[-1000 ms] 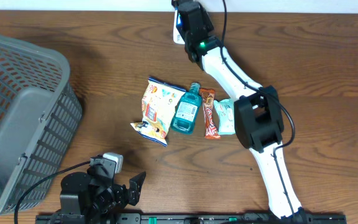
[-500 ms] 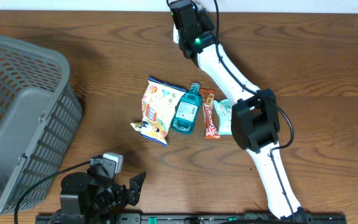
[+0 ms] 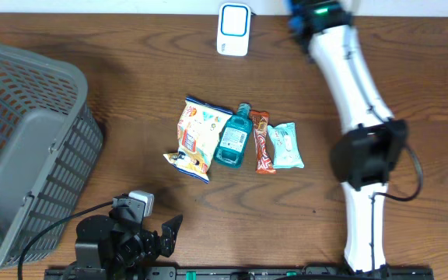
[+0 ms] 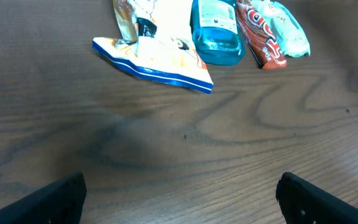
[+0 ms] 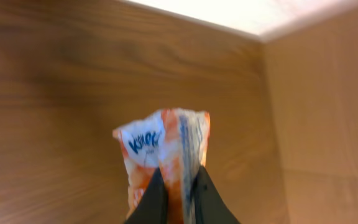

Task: Scan the item barcode
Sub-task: 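Move the tissue pack to the table's right edge and release it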

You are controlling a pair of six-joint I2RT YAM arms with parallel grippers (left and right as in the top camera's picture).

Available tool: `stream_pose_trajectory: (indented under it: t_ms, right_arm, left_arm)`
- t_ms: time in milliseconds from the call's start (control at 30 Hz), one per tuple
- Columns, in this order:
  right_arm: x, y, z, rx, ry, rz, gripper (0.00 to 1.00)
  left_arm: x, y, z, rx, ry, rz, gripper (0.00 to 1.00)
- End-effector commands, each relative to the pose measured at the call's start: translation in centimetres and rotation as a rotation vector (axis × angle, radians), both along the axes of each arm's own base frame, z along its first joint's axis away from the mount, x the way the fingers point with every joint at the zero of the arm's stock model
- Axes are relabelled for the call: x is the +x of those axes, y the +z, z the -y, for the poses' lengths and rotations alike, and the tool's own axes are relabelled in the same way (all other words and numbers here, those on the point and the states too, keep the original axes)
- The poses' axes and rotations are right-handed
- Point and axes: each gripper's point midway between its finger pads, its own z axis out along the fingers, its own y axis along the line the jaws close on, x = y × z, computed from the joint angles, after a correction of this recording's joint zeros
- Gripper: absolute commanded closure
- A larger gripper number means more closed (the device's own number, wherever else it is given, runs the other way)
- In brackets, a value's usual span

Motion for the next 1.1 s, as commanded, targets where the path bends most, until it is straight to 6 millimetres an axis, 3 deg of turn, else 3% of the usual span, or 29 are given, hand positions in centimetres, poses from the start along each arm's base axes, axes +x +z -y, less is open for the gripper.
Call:
stream_pose_trajectory:
  t_ms: [0, 133, 233, 467, 567, 667, 700, 733, 833, 933, 1067]
  right_arm:
    - [-1.9, 0.3, 8.8, -0.004, -0.229, 0.031, 0.99]
    - [-4.7, -1.0, 17.5, -0.003, -0.407, 0.003, 0.99]
    - [-6.7, -2.6, 22.7, 0.075, -0.521, 0.016, 0.99]
    - [-10.9, -7.5, 32.1, 0.224, -0.652, 0.026, 0.99]
    - [-13.2, -9.5, 34.8, 0.224, -0.709, 0.014, 0.98]
    - [-15.0, -10.6, 36.3, 0.228, -0.753, 0.005, 0.85]
    - [-15.4, -10.6, 36.7, 0.230, -0.771, 0.013, 0.71]
    - [-15.6, -10.5, 37.0, 0.233, -0.787, 0.026, 0.47]
    - [-14.9, -9.9, 36.6, 0.288, -0.766, 0.053, 0.01]
    - [-13.0, -8.6, 34.9, 0.415, -0.697, 0.106, 0.01]
    - [-10.8, -5.2, 31.6, 0.553, -0.630, 0.204, 0.01]
  left_arm:
    - [0.0, 0.4, -0.1, 0.009, -0.001, 0.017, 0.02]
    - [0.0, 0.4, -0.1, 0.009, -0.001, 0.017, 0.02]
    - [0.0, 0.4, -0.1, 0.009, -0.001, 0.017, 0.02]
    - [0.0, 0.4, -0.1, 0.009, -0.001, 0.017, 0.02]
    - [0.0, 0.4, -0.1, 0.009, -0.001, 0.017, 0.02]
    - [0.0, 0.4, -0.1, 0.009, -0.001, 0.017, 0.02]
    - [0.0, 0.4, -0.1, 0.009, -0.001, 0.017, 0.02]
    - [0.0, 0.4, -0.1, 0.009, -0.001, 0.017, 0.02]
    - [0.0, 0.4, -0.1, 0.009, -0.001, 0.017, 0.02]
    - [0.0, 0.4, -0.1, 0.009, -0.001, 0.017, 0.02]
    - [0.0, 0.4, -0.1, 0.009, -0.001, 0.017, 0.02]
